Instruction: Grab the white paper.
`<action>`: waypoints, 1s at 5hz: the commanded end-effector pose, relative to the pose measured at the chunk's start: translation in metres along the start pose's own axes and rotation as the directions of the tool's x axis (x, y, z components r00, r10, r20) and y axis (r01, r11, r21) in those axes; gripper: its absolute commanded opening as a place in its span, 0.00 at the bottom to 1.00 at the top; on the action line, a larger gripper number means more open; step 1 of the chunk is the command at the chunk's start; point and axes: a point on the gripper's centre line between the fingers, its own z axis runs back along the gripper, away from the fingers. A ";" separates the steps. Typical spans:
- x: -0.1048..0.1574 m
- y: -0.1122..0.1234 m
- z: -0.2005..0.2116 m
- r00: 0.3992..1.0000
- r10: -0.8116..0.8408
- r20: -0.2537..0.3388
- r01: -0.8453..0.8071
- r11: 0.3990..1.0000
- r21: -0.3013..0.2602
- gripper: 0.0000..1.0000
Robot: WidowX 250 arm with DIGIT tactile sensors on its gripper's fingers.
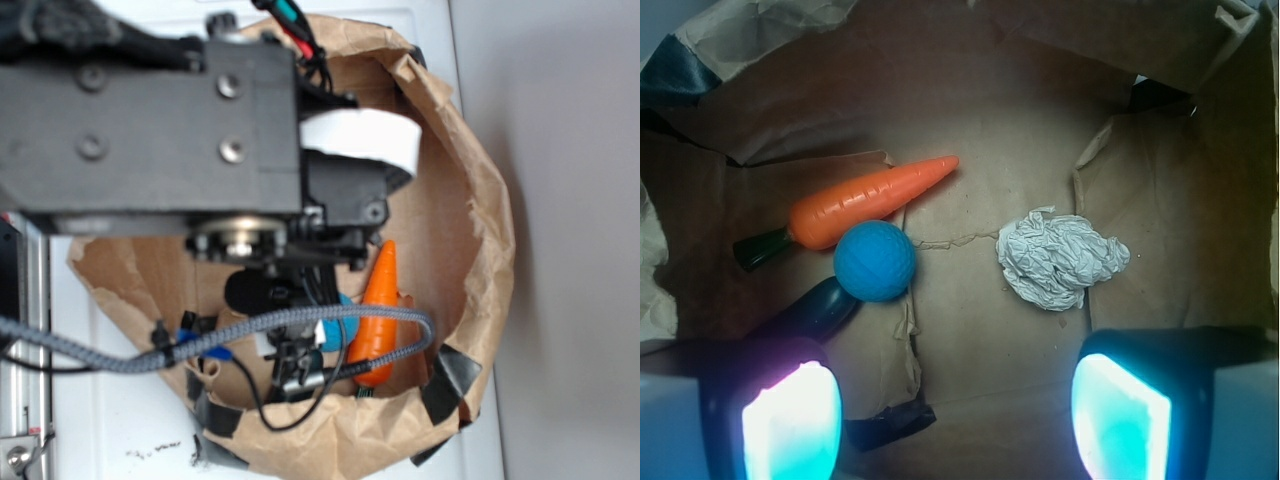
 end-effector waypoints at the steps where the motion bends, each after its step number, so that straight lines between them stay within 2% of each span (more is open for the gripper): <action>1: 0.020 0.026 -0.004 0.998 -0.055 -0.023 0.053 0.995 -0.089 1.00; 2: 0.037 0.033 -0.021 0.994 -0.102 -0.045 0.097 0.991 -0.092 1.00; 3: 0.048 0.035 -0.039 0.997 -0.083 -0.002 0.083 0.994 -0.064 1.00; 4: 0.045 0.034 -0.061 0.994 -0.098 0.043 0.100 0.994 -0.046 1.00; 5: 0.030 0.032 -0.076 0.987 -0.139 0.075 0.144 0.988 -0.061 1.00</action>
